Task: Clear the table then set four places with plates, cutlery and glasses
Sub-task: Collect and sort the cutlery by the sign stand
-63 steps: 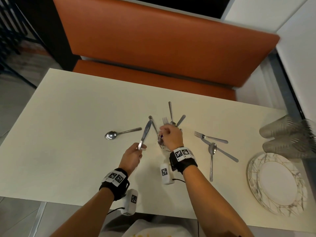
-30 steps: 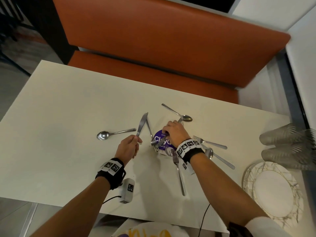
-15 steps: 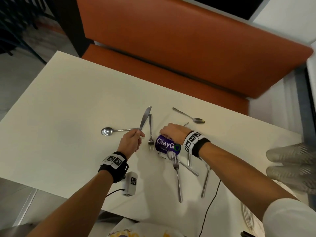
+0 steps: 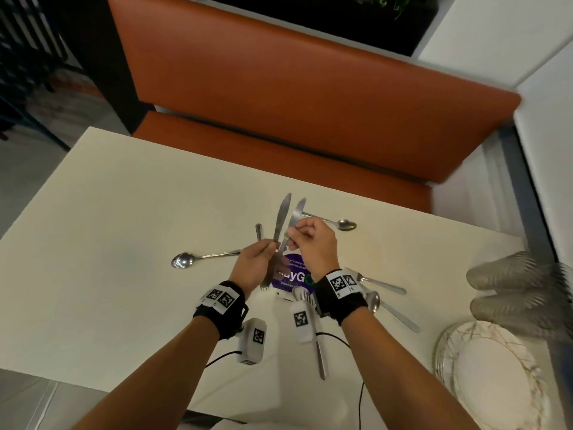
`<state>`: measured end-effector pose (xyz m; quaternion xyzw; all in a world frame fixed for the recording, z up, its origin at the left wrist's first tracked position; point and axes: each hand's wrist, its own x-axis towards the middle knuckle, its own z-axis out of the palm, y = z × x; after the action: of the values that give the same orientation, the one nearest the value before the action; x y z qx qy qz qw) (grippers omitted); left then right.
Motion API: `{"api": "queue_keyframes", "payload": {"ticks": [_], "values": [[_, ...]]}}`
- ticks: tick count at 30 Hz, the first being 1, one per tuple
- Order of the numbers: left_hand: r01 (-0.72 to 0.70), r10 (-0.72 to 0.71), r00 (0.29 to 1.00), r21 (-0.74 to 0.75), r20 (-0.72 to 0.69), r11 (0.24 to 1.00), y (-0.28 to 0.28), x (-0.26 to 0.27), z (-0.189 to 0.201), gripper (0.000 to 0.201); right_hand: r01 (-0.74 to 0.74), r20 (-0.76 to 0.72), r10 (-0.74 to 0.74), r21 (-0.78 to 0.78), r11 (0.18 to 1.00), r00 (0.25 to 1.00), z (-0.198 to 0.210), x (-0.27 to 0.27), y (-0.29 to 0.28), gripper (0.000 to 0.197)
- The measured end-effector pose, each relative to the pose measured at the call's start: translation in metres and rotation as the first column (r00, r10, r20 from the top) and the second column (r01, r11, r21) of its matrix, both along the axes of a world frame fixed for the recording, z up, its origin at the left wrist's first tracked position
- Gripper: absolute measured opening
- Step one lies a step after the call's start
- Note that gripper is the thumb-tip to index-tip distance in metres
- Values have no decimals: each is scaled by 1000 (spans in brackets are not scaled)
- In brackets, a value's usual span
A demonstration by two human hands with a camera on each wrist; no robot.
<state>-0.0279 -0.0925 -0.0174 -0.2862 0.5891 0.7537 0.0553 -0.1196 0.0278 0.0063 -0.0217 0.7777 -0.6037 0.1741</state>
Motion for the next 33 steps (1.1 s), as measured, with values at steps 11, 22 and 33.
{"api": "queue_keyframes", "payload": {"ticks": [11, 22, 33], "values": [[79, -83, 994, 67, 70, 995, 4, 24, 5, 37, 20, -129, 4, 184, 983, 992, 20, 3, 14, 12], [132, -153, 976, 137, 154, 982, 1, 45, 10, 44, -83, -120, 116, 253, 964, 986, 32, 28, 12, 36], [268, -290, 904, 113, 313, 957, 12, 65, -13, 62, 61, -303, 35, 300, 952, 952, 24, 58, 21, 25]]}}
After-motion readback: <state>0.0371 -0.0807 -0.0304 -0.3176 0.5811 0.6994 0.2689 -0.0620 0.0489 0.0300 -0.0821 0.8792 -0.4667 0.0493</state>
